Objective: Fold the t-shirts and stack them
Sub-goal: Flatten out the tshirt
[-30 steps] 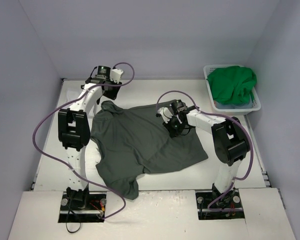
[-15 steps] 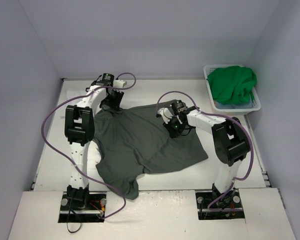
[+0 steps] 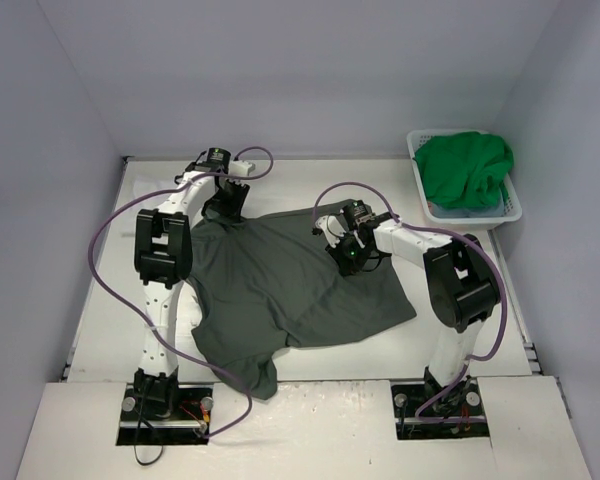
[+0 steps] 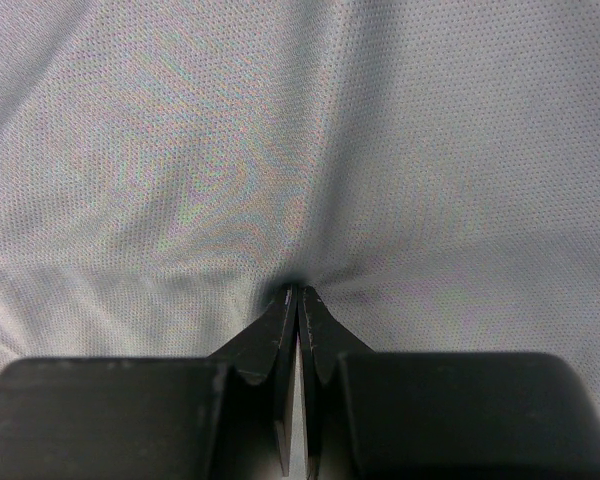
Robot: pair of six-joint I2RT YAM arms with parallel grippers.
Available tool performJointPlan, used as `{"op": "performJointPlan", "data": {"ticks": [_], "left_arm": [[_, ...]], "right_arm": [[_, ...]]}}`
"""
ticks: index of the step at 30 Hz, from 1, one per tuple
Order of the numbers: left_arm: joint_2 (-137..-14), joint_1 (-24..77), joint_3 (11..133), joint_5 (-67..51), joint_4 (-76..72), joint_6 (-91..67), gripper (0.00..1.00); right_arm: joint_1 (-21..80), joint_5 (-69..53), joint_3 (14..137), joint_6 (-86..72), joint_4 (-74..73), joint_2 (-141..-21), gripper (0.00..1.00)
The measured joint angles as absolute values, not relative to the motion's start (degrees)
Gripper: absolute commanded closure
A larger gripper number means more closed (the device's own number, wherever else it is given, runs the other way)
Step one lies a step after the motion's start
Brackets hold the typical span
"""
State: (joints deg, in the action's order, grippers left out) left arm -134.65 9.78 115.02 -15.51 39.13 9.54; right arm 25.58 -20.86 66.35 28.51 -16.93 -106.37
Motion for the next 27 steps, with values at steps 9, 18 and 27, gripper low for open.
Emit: {"op": "performJointPlan", "data": {"ticks": [9, 18, 27], "left_arm": [[-135.13, 9.78, 115.96, -16.36, 39.22, 9.23, 0.95], [-135.13, 9.78, 118.89, -16.4, 38.85, 9.13, 1.0], [-135.22, 9.78, 124.29, -16.84, 37.45, 7.77, 1.0]], "right_arm": [[25.54, -21.08, 66.3, 28.51, -16.93, -106.37, 1.0], [25.54, -21.1, 66.3, 28.53, -16.93, -106.37, 1.0], [25.54, -21.08, 66.3, 28.56, -16.93, -106.37, 1.0]]}}
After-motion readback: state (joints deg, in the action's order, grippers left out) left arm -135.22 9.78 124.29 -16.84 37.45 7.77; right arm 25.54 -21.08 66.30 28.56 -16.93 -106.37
